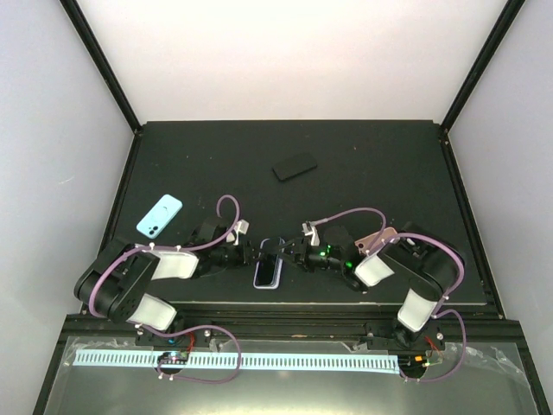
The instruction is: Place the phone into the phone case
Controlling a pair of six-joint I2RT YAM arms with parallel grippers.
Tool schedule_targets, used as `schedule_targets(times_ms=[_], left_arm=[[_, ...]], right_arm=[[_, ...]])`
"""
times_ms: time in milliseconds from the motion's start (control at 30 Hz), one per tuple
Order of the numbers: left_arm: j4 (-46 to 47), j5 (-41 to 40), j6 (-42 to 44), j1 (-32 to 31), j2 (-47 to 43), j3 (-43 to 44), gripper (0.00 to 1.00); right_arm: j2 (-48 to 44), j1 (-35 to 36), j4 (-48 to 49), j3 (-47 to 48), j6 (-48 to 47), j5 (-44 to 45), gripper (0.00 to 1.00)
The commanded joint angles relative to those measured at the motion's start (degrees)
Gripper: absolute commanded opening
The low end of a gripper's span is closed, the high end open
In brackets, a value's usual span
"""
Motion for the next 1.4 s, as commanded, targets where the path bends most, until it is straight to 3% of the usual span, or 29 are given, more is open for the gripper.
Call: schedule_targets(times_ms=[0, 67, 200, 300, 500, 600, 767, 1167, 1367], left_arm=[[-5.67, 0.95, -1.52, -0.74, 0.19, -2.49, 0.37], [-6.82, 0.62, -1.51, -0.7, -0.17, -2.33, 0.37], [-9.18, 0.6, -2.22, -0.7, 0.25, -2.23, 0.37], [-8.59, 2.32, -3.35, -0.76, 1.22, -3.1, 0.37], [-5.59, 4.42, -5.25, -1.37, 0.66, -4.88, 0.37], [-5.58, 4.72, -5.3, -1.69, 0.31, -4.95, 0.37], [-5.47, 3.86, -5.05, -1.97, 0.17, -4.75, 0.37], [-2.89, 3.31, -5.11, -2.95, 1.11, -4.21, 0.36], [-1.18, 3.15, -6.16, -3.93, 2.51, -3.29, 0.34]], right_arm=[[1.69, -0.14, 6.66, 0.47, 1.08, -0.88, 0.49], [0.65, -0.12, 2.63, 0.5, -0.77, -0.09, 0.48], [-4.45, -0.27, -17.56, 2.31, -8.31, 4.75, 0.47], [-7.39, -0.49, -25.94, 3.29, -12.48, 7.68, 0.44], [-11.16, -0.5, -38.23, 5.75, -18.1, 11.49, 0.28], [-11.55, -0.4, -39.83, 6.0, -19.04, 10.92, 0.21], [-10.06, -0.3, -40.58, 6.7, -19.28, 10.17, 0.2], [-6.72, 0.75, -31.76, 6.89, -17.69, 5.63, 0.05], [-5.26, 1.5, -31.13, 8.07, -17.65, 5.07, 0.03]])
